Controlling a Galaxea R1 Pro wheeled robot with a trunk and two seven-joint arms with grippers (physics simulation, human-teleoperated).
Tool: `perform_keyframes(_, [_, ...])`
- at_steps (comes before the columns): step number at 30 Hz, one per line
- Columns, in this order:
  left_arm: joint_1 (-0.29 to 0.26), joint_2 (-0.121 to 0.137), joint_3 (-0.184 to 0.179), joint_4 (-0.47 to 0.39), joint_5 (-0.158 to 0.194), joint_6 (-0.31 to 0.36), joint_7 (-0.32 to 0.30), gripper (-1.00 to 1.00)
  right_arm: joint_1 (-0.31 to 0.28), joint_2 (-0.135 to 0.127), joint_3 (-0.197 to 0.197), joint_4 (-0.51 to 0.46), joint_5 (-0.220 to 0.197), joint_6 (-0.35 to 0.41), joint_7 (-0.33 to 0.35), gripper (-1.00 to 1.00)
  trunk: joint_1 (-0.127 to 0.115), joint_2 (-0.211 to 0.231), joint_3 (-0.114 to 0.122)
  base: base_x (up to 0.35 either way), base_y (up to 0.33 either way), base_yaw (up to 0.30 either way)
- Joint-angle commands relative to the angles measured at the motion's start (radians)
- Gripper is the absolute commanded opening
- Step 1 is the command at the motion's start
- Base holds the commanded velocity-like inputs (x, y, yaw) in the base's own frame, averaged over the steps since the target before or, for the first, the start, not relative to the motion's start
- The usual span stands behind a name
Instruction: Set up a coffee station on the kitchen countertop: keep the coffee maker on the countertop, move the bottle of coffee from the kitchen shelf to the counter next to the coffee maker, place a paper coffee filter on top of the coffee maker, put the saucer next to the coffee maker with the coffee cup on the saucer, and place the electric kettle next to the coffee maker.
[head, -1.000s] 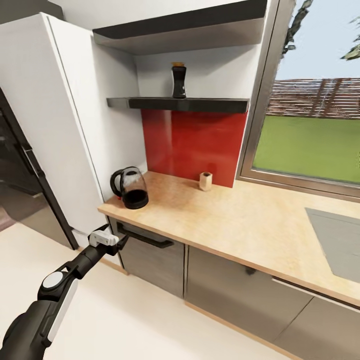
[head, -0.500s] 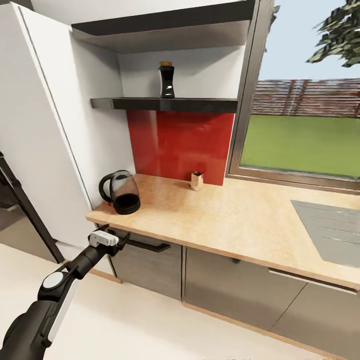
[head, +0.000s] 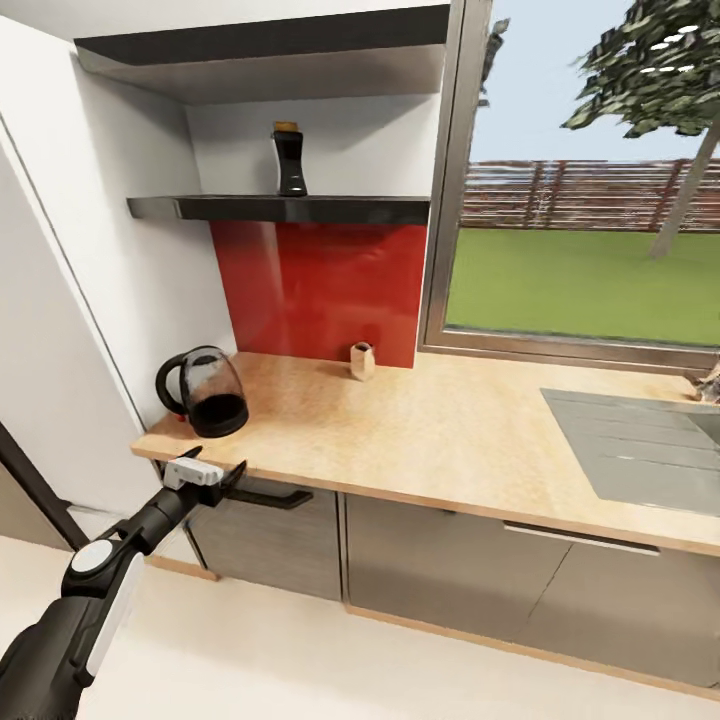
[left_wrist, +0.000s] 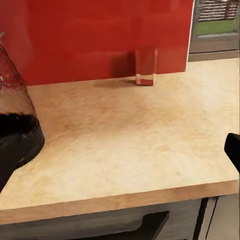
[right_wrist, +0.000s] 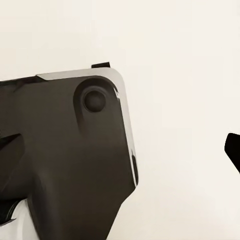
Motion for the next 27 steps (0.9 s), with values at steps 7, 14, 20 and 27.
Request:
perform_keyframes(7, [-0.04, 0.003, 0.142, -0.015, 0.013, 0.174, -0.008, 1.0, -0.001, 0.002, 0.008, -0.043, -0.004, -0.003, 0.007, 1.0, 0.001, -0.002, -0.002, 0.0, 0.0, -0.008])
perform_keyframes(14, [-0.243, -0.004, 0.139, -0.016, 0.005, 0.34, -0.007, 1.0, 0.0, 0.002, 0.005, -0.046, -0.006, -0.002, 0.001, 1.0, 0.001, -0.002, -0.002, 0.0, 0.0, 0.0])
perform_keyframes(20, [-0.478, -0.005, 0.103, -0.005, -0.003, 0.447, -0.004, 1.0, -0.001, 0.001, 0.003, -0.047, -0.006, -0.002, 0.0, 1.0, 0.001, -0.002, -0.002, 0.0, 0.0, 0.0])
perform_keyframes(27, [-0.697, -0.012, 0.01, 0.036, -0.043, 0.553, 0.081, 1.0, -0.001, 0.002, 0.004, -0.045, -0.006, -0.002, 0.0, 1.0, 0.001, -0.002, -0.002, 0.0, 0.0, 0.0])
